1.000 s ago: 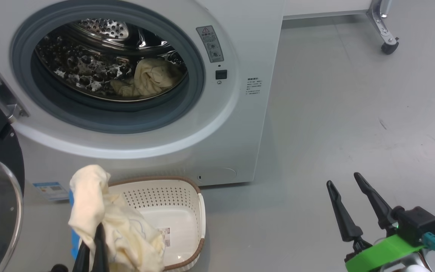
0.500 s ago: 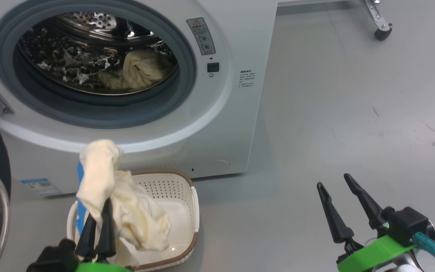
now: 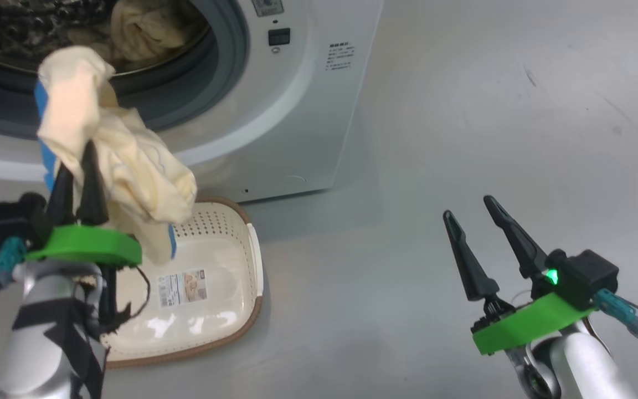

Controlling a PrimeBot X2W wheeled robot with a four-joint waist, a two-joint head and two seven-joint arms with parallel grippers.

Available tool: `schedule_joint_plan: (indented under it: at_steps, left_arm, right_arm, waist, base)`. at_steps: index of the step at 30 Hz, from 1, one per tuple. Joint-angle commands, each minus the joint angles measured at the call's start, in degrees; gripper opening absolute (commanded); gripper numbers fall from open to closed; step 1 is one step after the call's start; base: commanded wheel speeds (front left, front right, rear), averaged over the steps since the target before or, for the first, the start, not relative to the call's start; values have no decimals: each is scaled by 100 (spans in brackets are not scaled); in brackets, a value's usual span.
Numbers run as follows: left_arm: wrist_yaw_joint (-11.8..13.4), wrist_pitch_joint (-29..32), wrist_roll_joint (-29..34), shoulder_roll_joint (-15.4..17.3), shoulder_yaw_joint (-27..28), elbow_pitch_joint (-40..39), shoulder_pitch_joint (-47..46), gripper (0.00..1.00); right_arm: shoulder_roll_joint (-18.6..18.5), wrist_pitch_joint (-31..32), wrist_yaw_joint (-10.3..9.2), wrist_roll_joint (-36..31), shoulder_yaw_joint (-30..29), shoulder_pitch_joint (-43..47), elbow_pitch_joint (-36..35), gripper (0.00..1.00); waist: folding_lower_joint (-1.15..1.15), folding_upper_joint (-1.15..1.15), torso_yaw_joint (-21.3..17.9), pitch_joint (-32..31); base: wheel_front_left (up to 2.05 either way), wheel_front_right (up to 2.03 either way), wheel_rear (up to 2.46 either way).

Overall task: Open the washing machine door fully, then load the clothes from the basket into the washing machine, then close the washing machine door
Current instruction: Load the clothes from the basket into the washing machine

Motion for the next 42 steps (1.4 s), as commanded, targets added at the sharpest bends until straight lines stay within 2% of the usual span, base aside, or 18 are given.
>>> schedule_joint_plan:
  at_steps: [1, 7, 14, 28, 42]
  left_arm:
    - [28, -13, -9, 196, 236, -116, -256, 0]
    - [52, -6, -33, 613, 443, 994, -1443, 0]
    - [43, -72, 122, 1059, 413, 2020, -2711, 0]
    - [55, -132, 461, 1184, -5, 3092, -4061, 0]
    - [93, -146, 744, 1495, -283, 3429, -5203, 0]
  right_arm:
    - [5, -38, -16, 37, 136, -233, -176, 100]
    - [39, -38, -16, 127, 435, -628, -143, 100]
    - [48, -38, -16, 283, 682, -889, -106, 100]
    - [49, -38, -16, 452, 944, -1032, -30, 100]
    - [50, -38, -16, 399, 1051, -988, 9, 100]
  waist:
    - [-1, 0, -149, 272]
    - [-1, 0, -445, 744]
    - [-1, 0, -773, 1247]
    - [-1, 0, -965, 1488]
    - [-1, 0, -1120, 1846]
  base:
    - [0, 0, 0]
    - [0, 0, 0]
    - [0, 0, 0]
    - [0, 0, 0]
    - [0, 0, 0]
